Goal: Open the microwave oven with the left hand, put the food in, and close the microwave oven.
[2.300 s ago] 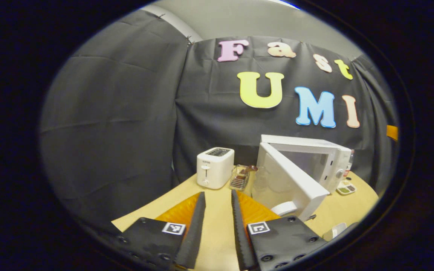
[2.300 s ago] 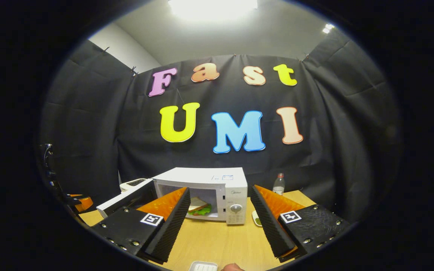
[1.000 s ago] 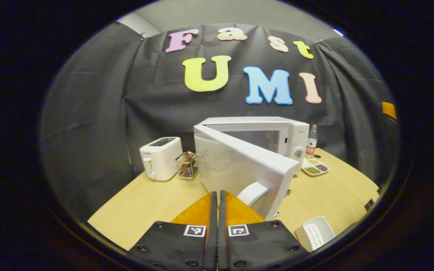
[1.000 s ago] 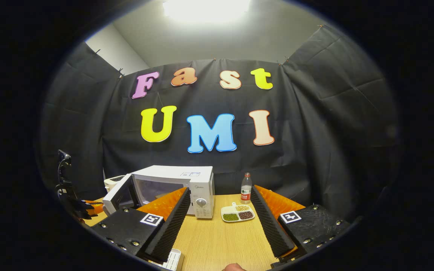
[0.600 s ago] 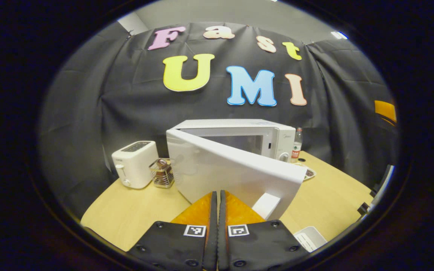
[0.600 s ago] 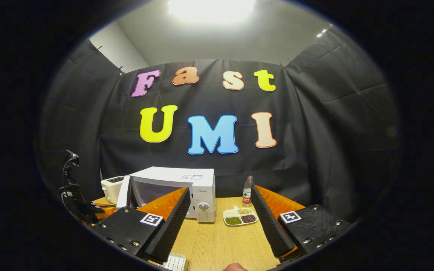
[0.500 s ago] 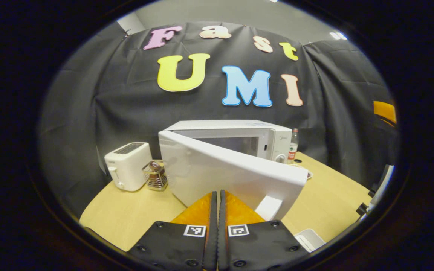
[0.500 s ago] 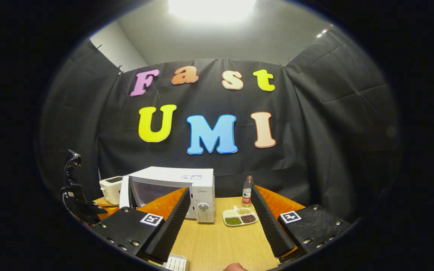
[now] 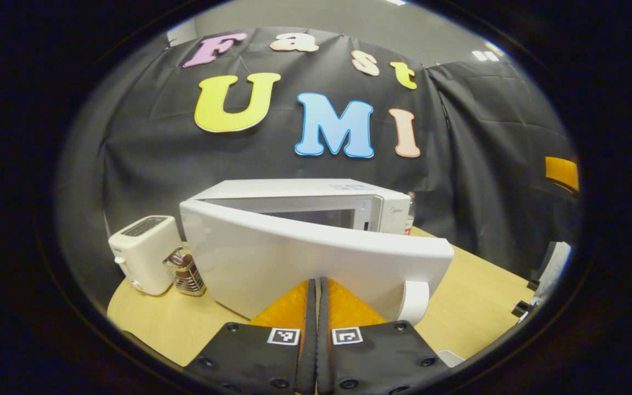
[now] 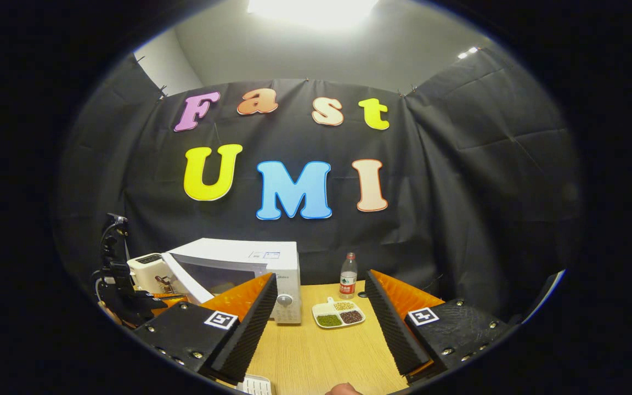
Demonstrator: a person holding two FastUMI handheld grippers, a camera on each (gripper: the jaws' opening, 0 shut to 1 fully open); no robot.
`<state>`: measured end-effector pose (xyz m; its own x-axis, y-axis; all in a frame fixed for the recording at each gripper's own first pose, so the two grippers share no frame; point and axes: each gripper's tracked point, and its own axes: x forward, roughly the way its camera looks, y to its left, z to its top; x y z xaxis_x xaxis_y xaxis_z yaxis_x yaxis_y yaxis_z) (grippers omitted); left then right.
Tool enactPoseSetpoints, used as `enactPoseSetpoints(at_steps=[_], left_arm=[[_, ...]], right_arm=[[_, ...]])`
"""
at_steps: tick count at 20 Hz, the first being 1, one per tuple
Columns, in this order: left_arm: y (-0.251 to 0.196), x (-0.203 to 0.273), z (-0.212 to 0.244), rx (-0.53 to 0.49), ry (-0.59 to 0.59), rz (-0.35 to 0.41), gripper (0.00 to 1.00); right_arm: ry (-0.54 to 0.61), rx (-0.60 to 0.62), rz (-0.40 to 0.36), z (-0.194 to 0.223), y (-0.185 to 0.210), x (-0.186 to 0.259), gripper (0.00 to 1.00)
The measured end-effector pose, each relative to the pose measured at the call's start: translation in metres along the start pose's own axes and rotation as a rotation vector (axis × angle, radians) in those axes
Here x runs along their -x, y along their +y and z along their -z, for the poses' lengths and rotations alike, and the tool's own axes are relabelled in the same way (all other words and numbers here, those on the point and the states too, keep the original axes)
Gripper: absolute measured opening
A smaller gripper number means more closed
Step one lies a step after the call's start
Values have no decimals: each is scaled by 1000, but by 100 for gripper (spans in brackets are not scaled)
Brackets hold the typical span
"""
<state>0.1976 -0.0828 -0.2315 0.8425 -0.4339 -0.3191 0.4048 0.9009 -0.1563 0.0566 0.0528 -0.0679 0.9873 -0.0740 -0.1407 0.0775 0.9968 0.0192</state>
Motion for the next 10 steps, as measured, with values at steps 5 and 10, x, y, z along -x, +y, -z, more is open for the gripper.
enactPoseSetpoints(at_steps=[5, 10], left_arm=[[-4, -35, -6, -9, -3, 39, 7], [-6, -66, -13, -17, -8, 63, 7]], right_arm=[[9, 7, 64, 1, -8, -5, 97], [21, 15, 112, 5, -12, -7, 97]])
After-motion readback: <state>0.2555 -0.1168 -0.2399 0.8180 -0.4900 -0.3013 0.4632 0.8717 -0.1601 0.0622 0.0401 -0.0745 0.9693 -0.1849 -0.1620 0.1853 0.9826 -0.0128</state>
